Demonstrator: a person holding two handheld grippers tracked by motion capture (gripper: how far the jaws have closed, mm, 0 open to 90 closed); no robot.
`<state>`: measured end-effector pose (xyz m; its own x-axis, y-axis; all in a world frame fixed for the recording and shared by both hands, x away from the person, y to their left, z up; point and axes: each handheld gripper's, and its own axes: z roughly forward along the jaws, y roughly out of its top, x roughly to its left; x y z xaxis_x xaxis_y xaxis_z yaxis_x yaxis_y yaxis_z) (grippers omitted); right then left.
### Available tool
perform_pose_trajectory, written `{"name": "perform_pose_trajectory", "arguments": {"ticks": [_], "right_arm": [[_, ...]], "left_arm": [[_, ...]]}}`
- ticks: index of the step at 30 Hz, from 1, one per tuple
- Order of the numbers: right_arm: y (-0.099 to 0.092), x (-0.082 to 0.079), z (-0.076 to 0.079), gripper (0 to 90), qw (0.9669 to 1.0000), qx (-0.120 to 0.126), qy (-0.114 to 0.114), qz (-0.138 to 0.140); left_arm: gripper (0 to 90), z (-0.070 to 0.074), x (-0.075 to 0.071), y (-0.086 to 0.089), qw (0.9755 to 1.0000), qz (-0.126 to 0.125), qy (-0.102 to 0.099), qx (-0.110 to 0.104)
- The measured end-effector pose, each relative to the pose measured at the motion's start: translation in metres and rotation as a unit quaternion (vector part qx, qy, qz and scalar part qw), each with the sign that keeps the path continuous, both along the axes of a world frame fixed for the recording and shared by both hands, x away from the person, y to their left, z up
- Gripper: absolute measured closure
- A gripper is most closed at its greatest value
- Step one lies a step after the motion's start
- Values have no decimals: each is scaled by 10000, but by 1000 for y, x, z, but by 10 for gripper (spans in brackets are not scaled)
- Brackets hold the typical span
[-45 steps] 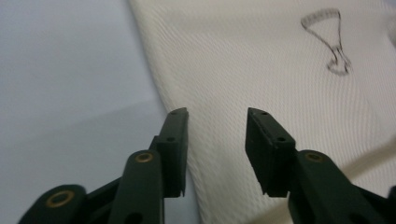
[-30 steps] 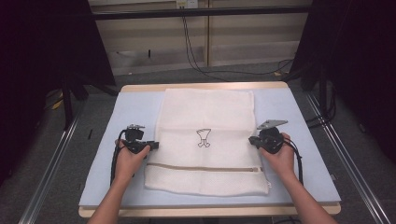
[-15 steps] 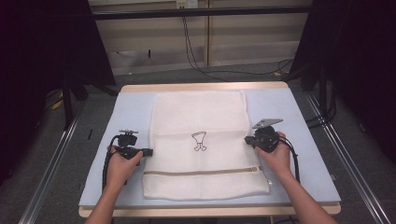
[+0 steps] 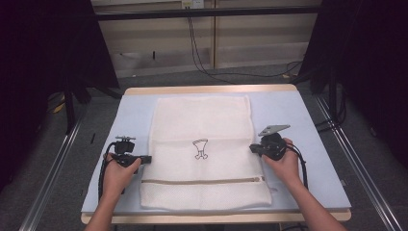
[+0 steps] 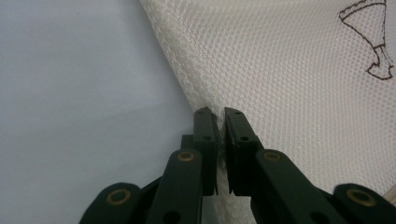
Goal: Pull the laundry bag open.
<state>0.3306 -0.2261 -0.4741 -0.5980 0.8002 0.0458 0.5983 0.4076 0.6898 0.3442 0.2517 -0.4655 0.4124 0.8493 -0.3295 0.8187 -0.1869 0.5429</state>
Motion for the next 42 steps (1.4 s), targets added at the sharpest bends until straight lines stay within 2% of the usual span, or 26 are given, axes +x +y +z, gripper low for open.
{"name": "perform_pose_trajectory", "arguments": {"ticks": [2,3,4,5,6,8,9,11,12,15,16,18,20,22,28,30,31,32,34,35,39,42], "right_arm": [[-1,-1,1,855,10000,51,17,-16],[-3,-2,3,800,9999,89,-118,-25],[-3,-4,4,773,9997,111,-231,-18],[-3,-4,4,773,9997,111,-231,-18],[-5,-7,9,743,9990,207,-406,-7],[-6,-11,14,716,9983,247,-522,13],[-7,-14,17,715,9978,242,-610,65],[-7,-16,19,717,9976,254,-636,110],[-9,-23,22,735,9969,263,-709,227],[-11,-30,25,740,9963,247,-763,316],[-16,-37,25,776,9954,333,-801,417],[-18,-41,25,800,9951,357,-808,433],[-26,-52,23,883,9952,449,-726,481],[-30,-58,23,900,9951,535,-647,518],[-31,-75,22,900,9947,525,-589,663],[-28,-82,19,900,9936,647,-553,743],[-28,-82,19,900,9936,647,-553,743],[-24,-84,16,900,9935,578,-496,845],[-23,-85,15,900,9936,547,-464,876],[-22,-88,13,900,9933,521,-402,953],[-22,-92,10,900,9943,416,-349,922],[-22,-96,8,900,9944,391,-274,938]], "left_arm": [[787,1,-1,-1,9999,124,-22,-26],[725,7,-1,0,9997,81,-186,120],[713,10,-1,0,9997,76,-229,22],[665,10,-1,0,9997,76,-229,22],[611,15,-2,-3,9988,146,-382,-279],[543,20,-3,-11,9980,152,-304,-540],[536,21,-3,-15,9981,71,-306,-535],[536,23,-3,-21,9977,23,-313,-600],[523,25,-3,-29,9975,-123,-314,-626],[510,27,-3,-38,9967,-198,-329,-715],[514,30,-3,-45,9962,-266,-306,-774],[513,31,-3,-48,9958,-324,-304,-796],[507,33,-4,-54,9952,-370,-271,-869],[502,34,-5,-64,9947,-490,-208,-881],[495,33,-6,-78,9939,-635,-123,-891],[489,31,-7,-82,9930,-670,-97,-971],[489,30,-7,-84,9925,-656,-46,-1026],[484,29,-7,-86,9927,-703,3,-977],[480,28,-7,-88,9924,-689,3,-1016],[479,27,-7,-92,9915,-747,74,-1065],[480,26,-6,-100,9908,-870,115,-1027],[483,27,-8,-111,9885,-1023,165,-1099]]}}
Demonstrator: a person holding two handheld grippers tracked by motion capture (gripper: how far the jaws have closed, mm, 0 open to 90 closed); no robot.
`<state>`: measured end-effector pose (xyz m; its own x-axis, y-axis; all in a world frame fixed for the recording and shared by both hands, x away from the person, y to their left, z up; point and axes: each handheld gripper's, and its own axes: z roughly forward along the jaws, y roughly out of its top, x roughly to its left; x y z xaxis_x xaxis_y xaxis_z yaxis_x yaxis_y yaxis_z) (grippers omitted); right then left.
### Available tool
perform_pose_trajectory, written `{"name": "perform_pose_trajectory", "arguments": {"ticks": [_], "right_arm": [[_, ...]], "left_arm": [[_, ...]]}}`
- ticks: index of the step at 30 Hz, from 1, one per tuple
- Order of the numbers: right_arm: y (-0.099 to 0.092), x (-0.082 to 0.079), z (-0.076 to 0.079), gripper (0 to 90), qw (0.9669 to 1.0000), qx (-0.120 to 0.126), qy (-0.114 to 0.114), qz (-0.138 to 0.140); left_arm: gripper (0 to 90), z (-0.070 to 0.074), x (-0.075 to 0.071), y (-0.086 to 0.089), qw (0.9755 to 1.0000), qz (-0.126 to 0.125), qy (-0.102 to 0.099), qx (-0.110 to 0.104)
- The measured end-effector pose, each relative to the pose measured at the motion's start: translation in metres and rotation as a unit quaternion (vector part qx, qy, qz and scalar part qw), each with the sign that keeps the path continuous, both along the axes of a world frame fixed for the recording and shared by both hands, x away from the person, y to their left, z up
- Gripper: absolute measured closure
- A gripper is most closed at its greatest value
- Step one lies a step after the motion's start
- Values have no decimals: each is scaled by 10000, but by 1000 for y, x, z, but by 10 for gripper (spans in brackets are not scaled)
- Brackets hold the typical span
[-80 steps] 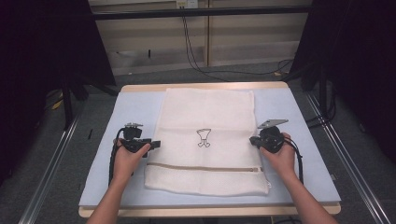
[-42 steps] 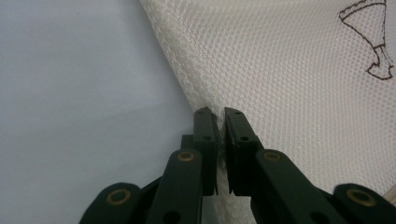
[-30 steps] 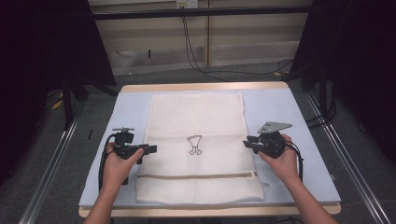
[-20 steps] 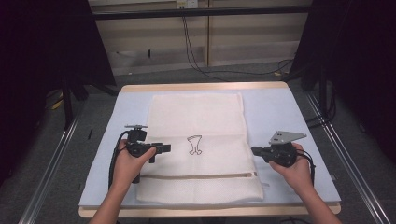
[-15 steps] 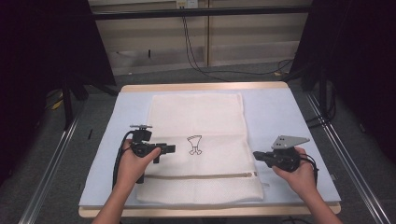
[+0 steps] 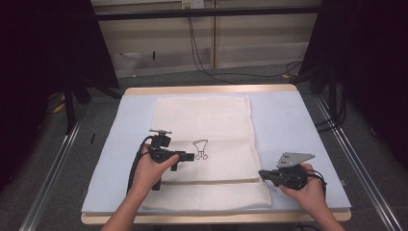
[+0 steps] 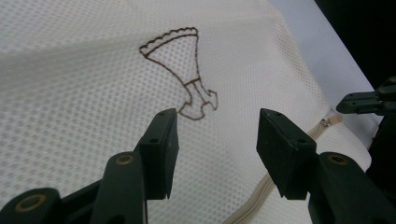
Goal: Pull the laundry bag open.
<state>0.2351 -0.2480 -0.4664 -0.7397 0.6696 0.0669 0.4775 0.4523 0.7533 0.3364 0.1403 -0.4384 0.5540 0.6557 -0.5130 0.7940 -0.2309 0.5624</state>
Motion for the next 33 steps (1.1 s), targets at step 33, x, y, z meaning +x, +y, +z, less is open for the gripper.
{"name": "perform_pose_trajectory", "arguments": {"ticks": [33], "right_arm": [[3,6,-5,900,9999,33,9,-154]], "left_arm": [[512,-20,-25,-108,9836,-1339,1074,-549]]}}
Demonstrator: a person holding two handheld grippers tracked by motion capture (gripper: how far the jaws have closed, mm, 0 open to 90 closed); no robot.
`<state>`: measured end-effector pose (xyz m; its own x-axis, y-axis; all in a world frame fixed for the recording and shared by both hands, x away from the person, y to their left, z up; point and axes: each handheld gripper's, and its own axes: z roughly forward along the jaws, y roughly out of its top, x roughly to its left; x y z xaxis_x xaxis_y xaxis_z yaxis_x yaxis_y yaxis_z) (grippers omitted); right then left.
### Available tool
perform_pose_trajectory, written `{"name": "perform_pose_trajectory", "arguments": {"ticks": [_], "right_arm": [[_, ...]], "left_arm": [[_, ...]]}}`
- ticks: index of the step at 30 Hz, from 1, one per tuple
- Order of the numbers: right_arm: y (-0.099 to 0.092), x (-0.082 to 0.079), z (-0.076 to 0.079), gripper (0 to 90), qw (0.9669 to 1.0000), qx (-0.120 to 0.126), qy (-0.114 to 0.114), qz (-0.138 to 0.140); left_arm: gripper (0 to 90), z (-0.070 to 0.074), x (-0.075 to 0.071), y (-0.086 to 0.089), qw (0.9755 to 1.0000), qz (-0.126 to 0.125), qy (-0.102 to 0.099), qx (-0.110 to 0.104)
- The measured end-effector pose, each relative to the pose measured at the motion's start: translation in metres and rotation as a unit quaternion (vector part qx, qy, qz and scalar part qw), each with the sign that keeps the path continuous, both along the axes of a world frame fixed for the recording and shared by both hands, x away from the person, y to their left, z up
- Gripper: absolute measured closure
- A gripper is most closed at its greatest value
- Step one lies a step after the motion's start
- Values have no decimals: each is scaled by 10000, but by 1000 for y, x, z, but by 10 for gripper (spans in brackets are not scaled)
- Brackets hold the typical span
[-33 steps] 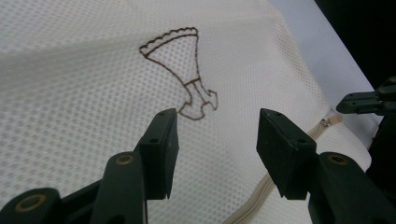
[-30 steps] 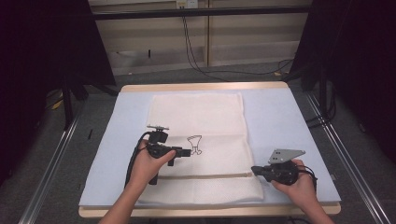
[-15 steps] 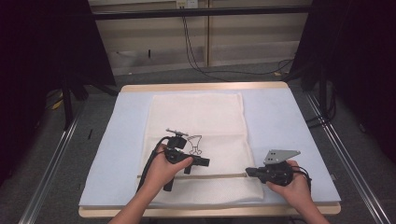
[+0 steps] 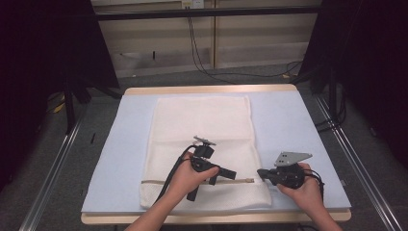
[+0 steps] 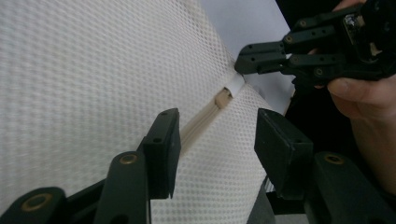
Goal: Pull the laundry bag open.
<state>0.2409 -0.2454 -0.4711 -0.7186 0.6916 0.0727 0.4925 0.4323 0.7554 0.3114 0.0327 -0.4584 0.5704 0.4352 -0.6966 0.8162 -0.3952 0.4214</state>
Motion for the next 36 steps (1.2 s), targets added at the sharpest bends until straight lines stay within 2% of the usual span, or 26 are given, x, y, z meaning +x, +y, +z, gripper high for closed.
{"name": "perform_pose_trajectory", "arguments": {"ticks": [5,6,7,8,12,13,15,21,22,24,25,26,28,30,31,32,33,36], "right_arm": [[0,0,-2,900,10000,-43,-1,5],[0,-1,-3,900,10000,-45,17,8],[0,-1,-3,900,10000,-45,17,8],[1,-1,-4,900,10000,-77,13,31],[3,-1,-5,900,9999,-145,0,8],[3,-1,-5,900,9999,-150,3,8],[3,-1,-6,900,9999,-157,23,27],[4,-1,-7,900,9998,-172,48,46],[4,-1,-7,900,9998,-183,45,41],[5,-1,-8,900,9998,-216,29,42],[5,-2,-8,900,9997,-231,14,52],[5,-2,-8,900,9997,-231,14,52],[5,-2,-8,900,9997,-248,2,60],[5,-2,-8,900,9997,-253,-9,59],[6,-2,-8,900,9997,-253,-9,57],[6,-2,-9,900,9997,-254,-15,58],[6,-2,-9,900,9996,-263,-25,65],[6,-2,-9,900,9996,-262,-26,62]], "left_arm": [[534,-3,-1,-8,9998,-117,-59,146],[528,-3,-3,-11,9999,-47,-1,115],[528,-5,-3,-12,9998,-84,-67,174],[499,-7,-5,-16,9998,-67,-22,164],[516,-9,-6,-21,9997,-85,-93,213],[516,-9,-6,-23,9999,-52,-13,160],[519,-10,-8,-27,9997,-53,-41,236],[542,-11,-8,-33,9997,-36,-30,257],[545,-11,-8,-34,9994,-120,-25,310],[550,-11,-9,-38,9996,-65,20,280],[553,-12,-9,-38,9994,-136,43,321],[553,-12,-10,-40,9996,1,72,279],[559,-13,-9,-42,9996,-37,86,275],[566,-13,-10,-43,9996,58,153,225],[566,-14,-8,-42,9995,-65,119,290],[572,-15,-9,-44,9995,-41,81,309],[580,-15,-10,-47,9995,94,163,256],[585,-16,-10,-50,9994,118,205,238]]}}
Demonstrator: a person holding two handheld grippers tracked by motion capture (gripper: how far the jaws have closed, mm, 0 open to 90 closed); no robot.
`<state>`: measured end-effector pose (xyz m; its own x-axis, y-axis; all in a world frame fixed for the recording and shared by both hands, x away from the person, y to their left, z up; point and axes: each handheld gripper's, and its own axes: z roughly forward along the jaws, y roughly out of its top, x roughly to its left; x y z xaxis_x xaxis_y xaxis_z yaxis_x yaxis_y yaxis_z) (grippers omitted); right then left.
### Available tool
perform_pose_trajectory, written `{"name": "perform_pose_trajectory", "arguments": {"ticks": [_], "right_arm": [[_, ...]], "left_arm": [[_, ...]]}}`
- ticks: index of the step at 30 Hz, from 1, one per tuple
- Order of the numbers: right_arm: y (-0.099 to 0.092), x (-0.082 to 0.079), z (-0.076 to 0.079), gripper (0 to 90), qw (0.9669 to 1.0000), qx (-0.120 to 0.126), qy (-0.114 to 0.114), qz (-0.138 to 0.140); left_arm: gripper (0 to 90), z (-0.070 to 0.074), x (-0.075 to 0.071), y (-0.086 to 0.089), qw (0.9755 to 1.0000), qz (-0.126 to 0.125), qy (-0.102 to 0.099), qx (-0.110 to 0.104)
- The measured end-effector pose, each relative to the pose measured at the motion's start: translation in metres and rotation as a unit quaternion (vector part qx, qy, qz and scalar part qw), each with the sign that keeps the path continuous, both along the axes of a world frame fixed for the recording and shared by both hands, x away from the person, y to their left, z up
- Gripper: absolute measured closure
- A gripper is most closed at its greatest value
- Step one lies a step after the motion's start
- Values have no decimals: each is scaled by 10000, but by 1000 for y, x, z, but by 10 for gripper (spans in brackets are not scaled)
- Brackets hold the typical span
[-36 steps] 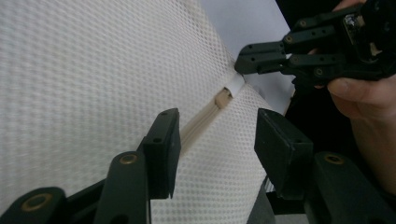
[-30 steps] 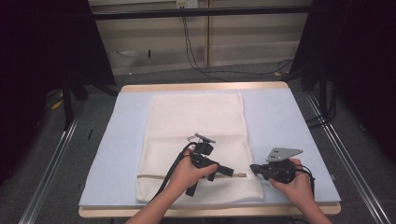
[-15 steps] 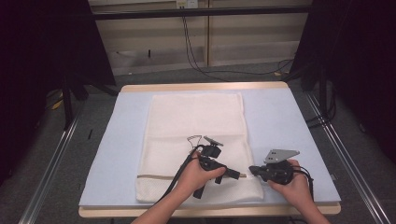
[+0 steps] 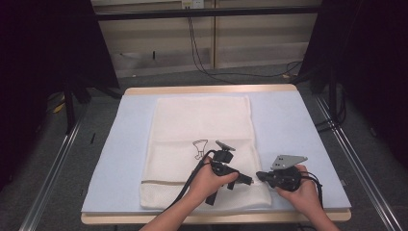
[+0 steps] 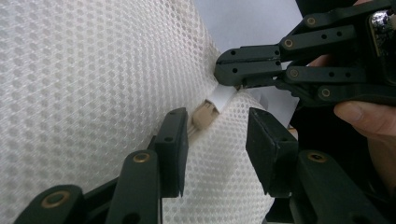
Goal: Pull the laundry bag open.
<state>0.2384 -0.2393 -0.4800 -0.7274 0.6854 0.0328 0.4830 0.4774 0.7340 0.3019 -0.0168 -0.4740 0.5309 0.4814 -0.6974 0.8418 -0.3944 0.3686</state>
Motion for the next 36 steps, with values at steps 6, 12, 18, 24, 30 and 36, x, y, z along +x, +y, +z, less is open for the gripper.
{"name": "perform_pose_trajectory", "arguments": {"ticks": [6,12,18,24,30,36], "right_arm": [[0,0,0,900,10000,10,-5,-29],[0,0,0,900,10000,27,18,-47],[1,-1,0,900,10000,-25,-20,-41],[1,-2,-1,900,10000,-64,-47,-8],[2,-2,0,900,9999,-145,-71,37],[1,-1,0,900,9999,-120,-62,48]], "left_arm": [[647,-4,0,-5,9999,103,35,24],[721,-7,-1,-10,9999,165,-3,50],[844,-10,0,-10,9998,158,6,117],[871,-8,2,-8,9998,-31,-99,182],[872,-8,1,-6,9999,13,6,145],[872,-7,0,-5,9999,46,19,146]]}}
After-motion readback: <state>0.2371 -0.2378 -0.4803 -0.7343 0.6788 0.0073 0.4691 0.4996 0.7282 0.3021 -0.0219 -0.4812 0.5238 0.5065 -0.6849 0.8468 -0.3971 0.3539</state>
